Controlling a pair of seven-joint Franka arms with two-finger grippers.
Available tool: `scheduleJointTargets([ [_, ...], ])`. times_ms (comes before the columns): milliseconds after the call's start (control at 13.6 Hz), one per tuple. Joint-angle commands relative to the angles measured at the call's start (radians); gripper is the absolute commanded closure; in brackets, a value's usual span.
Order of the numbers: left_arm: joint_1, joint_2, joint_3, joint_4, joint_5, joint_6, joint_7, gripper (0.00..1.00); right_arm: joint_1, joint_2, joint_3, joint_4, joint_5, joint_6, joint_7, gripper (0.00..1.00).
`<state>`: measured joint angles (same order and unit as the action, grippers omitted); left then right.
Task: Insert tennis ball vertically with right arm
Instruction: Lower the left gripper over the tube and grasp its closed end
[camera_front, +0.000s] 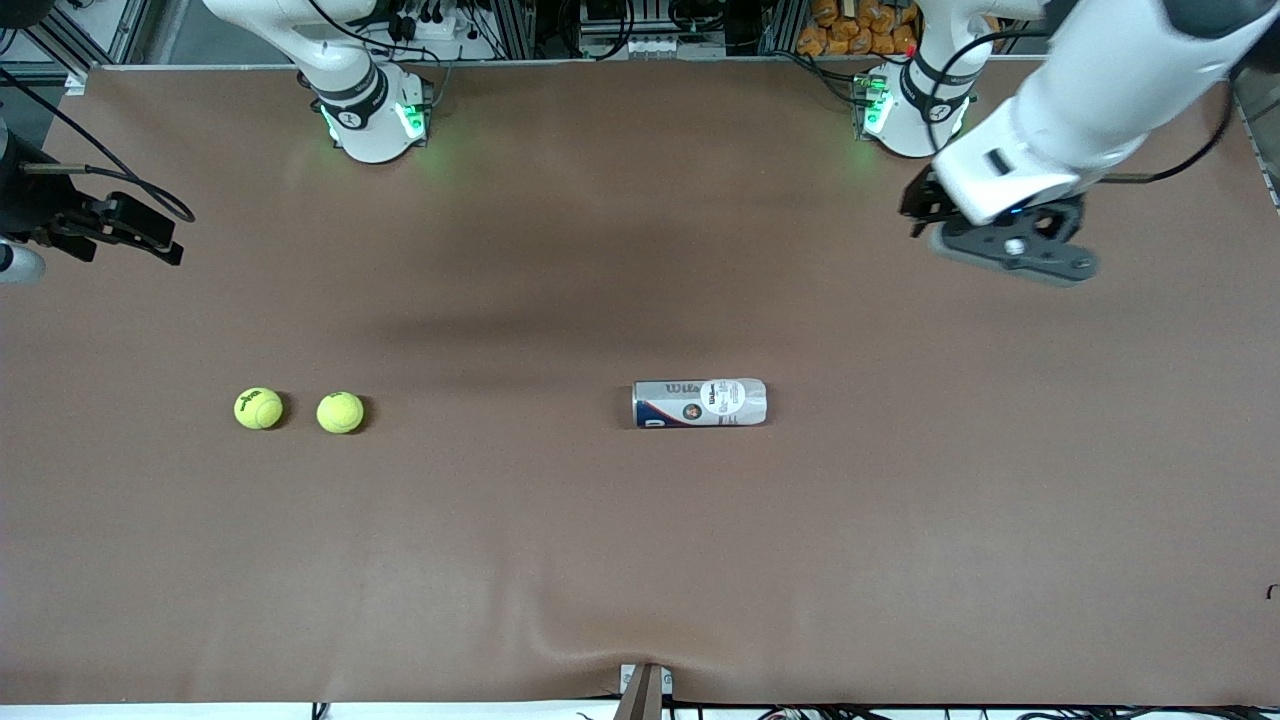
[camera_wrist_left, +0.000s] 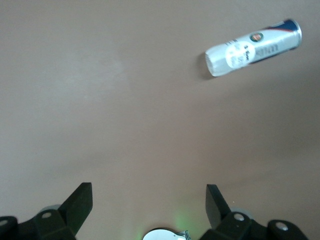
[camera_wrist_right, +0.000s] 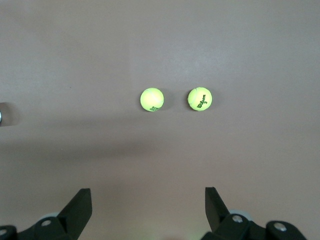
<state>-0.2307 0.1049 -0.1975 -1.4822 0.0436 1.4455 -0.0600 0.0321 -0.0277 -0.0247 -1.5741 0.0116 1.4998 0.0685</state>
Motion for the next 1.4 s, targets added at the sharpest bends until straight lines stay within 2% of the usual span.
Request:
scheduleJointTargets([
  [0,-0.074,0.087,0.003,0.054,0.039,-0.008,0.0,0.0,-0.008,0.008,0.002,0.016,0.002,-0.012,-0.012,0.0],
  [295,-0.176,0.261,0.003,0.141,0.039,0.009,0.008,0.0,-0.005,0.008,0.002,0.017,0.002,-0.01,-0.012,0.0],
  [590,-0.285,0.398,0.018,0.158,0.042,0.142,0.015,0.0,-0.006,0.008,0.002,0.017,0.002,-0.01,-0.012,0.0],
  [664,-0.318,0.432,0.02,0.17,0.061,0.165,0.02,0.0,-0.005,0.008,0.002,0.017,0.004,-0.01,-0.012,0.0],
  [885,-0.403,0.548,0.02,0.242,0.226,0.183,0.073,0.0,-0.006,0.008,0.002,0.017,0.002,-0.01,-0.012,0.0],
  [1033,-0.406,0.585,0.02,0.244,0.269,0.246,0.204,0.0,-0.006,0.008,0.002,0.017,0.004,-0.009,-0.012,0.0],
  [1328,-0.415,0.642,0.017,0.24,0.352,0.273,0.406,0.0,-0.005,0.009,0.002,0.017,0.004,-0.009,-0.012,0.0],
])
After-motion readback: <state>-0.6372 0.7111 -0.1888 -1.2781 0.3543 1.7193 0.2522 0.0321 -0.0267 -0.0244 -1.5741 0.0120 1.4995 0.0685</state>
